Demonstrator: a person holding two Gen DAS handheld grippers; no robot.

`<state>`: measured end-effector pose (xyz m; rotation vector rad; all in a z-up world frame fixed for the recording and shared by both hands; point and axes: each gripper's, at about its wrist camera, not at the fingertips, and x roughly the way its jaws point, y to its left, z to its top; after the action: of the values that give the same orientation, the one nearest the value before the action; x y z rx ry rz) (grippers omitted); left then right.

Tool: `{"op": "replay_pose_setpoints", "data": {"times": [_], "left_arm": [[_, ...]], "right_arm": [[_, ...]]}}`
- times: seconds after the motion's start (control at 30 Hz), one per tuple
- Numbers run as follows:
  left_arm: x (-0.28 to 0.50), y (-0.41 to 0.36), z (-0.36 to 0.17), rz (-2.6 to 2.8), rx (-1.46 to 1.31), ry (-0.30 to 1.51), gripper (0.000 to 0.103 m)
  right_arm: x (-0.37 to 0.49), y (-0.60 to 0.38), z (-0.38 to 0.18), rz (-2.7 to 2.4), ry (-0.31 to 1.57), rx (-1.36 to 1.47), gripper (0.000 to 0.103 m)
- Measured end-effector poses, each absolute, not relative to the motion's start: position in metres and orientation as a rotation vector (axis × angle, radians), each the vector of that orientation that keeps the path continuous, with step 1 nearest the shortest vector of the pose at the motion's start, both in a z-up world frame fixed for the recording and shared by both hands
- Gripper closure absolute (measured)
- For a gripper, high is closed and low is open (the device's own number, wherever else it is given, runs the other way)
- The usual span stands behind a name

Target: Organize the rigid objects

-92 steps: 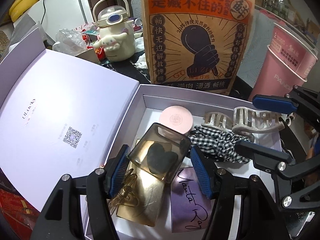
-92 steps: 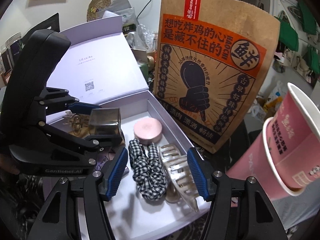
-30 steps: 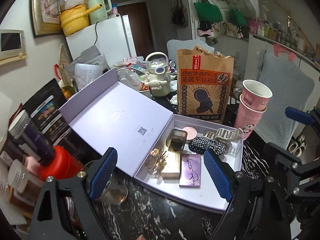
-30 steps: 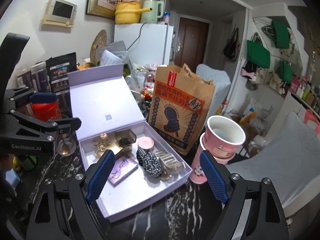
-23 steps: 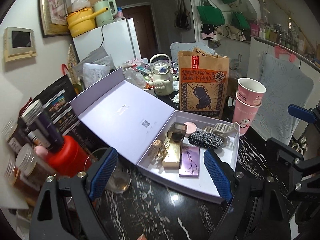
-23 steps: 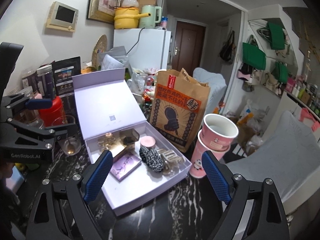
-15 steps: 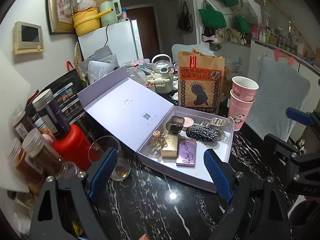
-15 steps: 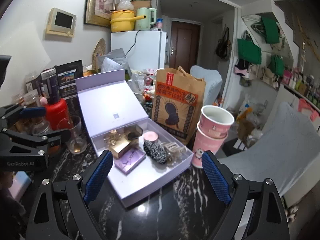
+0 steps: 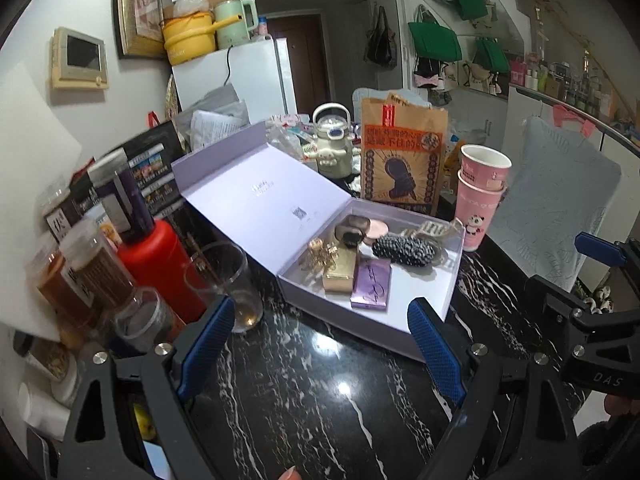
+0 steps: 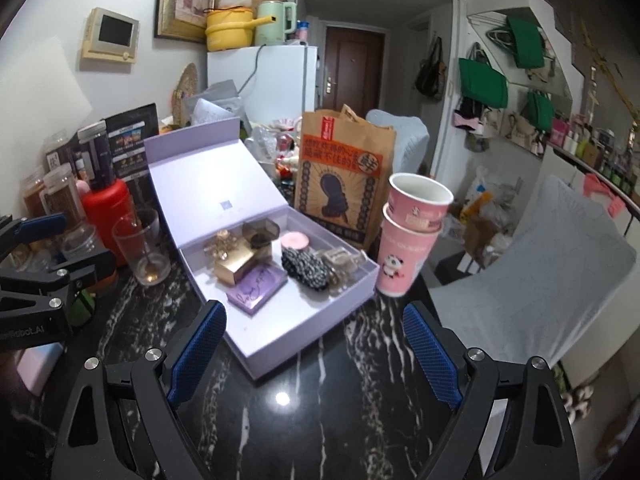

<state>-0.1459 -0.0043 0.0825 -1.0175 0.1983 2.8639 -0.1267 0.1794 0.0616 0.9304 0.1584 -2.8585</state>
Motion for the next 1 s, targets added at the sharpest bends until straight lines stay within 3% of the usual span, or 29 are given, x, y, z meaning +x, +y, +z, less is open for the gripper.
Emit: {"op": "replay_pose_setpoints", "data": {"times": [1.0], "left_arm": [[-0.1422,-0.0101,0.0708,2.846,-1.050,0.136,0.014]], "right_arm": [[-0.1182,0.1762,0.0561,-2.844,0.183,0.968,0.012]]}}
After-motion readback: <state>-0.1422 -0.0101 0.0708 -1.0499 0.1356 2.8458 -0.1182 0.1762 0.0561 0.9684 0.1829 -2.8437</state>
